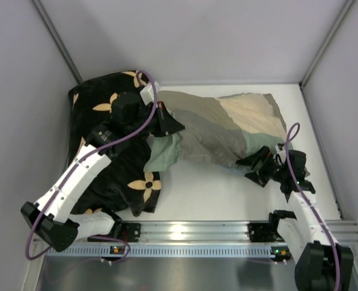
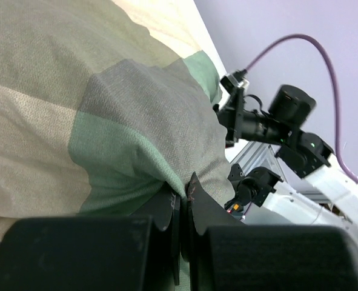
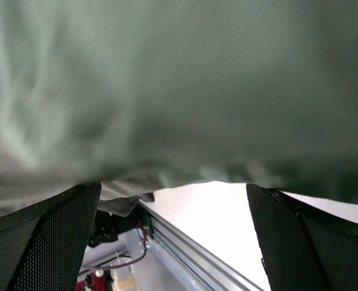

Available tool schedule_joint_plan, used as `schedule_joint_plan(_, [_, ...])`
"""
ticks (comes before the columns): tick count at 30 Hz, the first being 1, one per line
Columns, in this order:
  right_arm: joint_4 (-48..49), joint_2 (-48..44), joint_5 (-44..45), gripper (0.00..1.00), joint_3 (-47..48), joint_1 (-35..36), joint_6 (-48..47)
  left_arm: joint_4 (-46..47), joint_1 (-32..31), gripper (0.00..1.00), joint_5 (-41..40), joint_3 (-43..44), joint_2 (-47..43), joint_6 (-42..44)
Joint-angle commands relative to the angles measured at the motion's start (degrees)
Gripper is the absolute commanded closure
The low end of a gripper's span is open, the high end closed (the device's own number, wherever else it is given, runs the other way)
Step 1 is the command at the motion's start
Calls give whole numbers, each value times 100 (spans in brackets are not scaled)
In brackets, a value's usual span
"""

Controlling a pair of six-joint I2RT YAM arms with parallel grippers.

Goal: Remove the pillowcase from the pillow

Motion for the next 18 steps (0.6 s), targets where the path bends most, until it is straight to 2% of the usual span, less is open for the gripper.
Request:
schedule_joint_plan(1, [1349,732,408,1,5,44,107,233,-16,100,-32,424,-368,197])
schedule_joint_plan(3, [1929,987,435,1,13,53,125,224,-16,100,46,389,-368,197])
schedule_joint_plan(10, [2484,909,980,1,127,53,143,233,-25,100,143,187,-447,188])
schedule_joint_plan(14, [2651,366,866,1,75,9,414,224,-25,100,178,81,-544,250])
schedule_joint_plan(18, [1925,-84,953,1,329,9,591,145,-25,100,117,37,-579,320])
